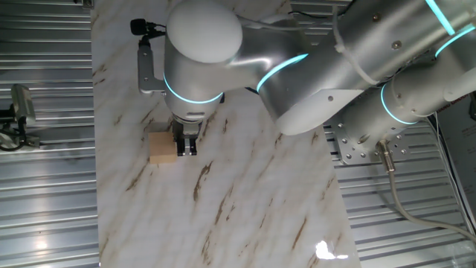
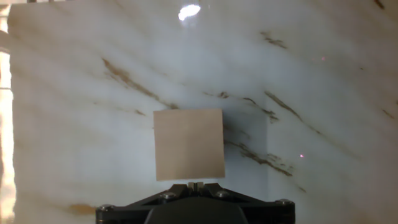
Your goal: Approach and touch the side of the small block
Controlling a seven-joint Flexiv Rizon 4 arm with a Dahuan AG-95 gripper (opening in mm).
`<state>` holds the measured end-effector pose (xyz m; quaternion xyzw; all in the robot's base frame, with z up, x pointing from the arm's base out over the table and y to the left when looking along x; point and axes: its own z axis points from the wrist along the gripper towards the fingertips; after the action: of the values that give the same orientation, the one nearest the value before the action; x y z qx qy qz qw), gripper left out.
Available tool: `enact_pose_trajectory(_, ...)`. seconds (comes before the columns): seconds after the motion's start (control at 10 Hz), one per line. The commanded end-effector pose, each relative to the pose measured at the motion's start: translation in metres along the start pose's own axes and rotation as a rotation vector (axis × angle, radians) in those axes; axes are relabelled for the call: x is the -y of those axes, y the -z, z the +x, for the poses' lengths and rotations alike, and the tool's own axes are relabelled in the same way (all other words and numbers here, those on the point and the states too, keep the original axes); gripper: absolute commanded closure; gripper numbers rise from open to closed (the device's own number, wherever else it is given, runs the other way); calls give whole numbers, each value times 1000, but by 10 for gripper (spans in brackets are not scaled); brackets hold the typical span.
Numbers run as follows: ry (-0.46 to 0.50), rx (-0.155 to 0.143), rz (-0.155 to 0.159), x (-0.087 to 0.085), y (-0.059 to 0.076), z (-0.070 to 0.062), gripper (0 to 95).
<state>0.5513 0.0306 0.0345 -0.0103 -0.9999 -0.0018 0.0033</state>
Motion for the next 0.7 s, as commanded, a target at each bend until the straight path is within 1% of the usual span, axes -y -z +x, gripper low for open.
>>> enact_pose_trajectory(0.1,1,-7,-3,0,-1,-5,950)
enact_pose_trajectory(0.4,-4,-15,-5,0,0,-12,950)
enact_pose_trajectory(0.6,-5,-15,-6,0,0,-12,950)
enact_pose_trajectory(0.7,-11,-23,-16,-1,2,-8,950)
